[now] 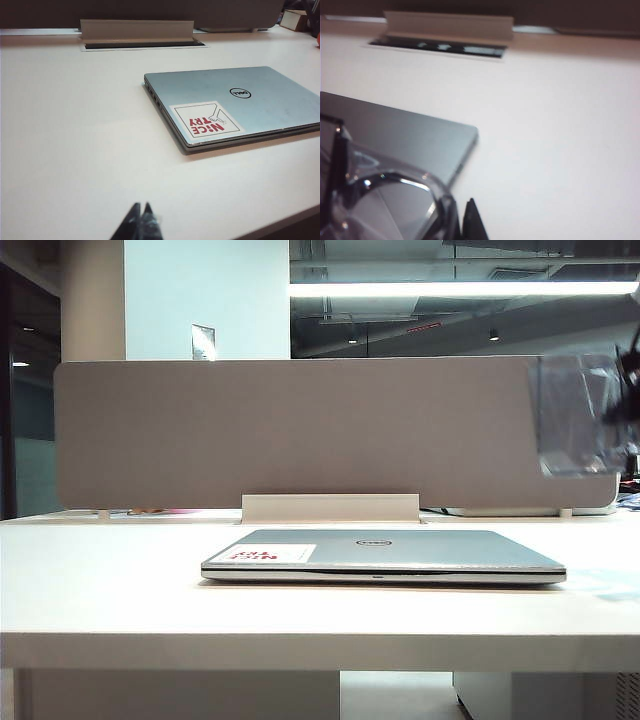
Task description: Pick up the water cup and place it on the right side of the laptop.
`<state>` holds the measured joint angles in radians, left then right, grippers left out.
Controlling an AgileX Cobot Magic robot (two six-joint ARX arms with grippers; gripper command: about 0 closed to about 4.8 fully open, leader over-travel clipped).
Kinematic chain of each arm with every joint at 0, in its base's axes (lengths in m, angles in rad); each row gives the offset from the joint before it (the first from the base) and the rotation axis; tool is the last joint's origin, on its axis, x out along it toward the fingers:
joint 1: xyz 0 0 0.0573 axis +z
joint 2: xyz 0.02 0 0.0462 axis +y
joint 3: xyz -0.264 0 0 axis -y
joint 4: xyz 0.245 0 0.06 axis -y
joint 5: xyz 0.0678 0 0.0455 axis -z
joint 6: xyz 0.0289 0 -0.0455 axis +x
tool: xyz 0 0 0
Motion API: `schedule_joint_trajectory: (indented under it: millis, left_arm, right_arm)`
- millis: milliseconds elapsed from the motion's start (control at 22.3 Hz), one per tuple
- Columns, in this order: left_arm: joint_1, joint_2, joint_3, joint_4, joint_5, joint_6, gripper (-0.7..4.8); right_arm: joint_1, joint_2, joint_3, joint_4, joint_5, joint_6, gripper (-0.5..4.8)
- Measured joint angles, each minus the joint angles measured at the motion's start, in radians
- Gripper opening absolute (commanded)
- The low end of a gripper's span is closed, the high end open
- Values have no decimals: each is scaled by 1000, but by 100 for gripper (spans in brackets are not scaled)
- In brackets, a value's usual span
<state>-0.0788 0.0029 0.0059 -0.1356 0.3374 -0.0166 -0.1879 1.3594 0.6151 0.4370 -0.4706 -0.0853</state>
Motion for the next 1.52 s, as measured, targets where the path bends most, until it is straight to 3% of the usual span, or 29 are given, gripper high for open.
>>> schedule_joint_trajectory:
  millis: [627, 1522]
  left_arm:
    - [0, 0, 0, 0, 0, 0, -4]
    - [0, 0, 0, 0, -5, 0, -4]
  right_arm:
    - [-19, 316, 0, 234, 56, 0, -1]
    - [-19, 392, 0, 352, 99, -20, -1]
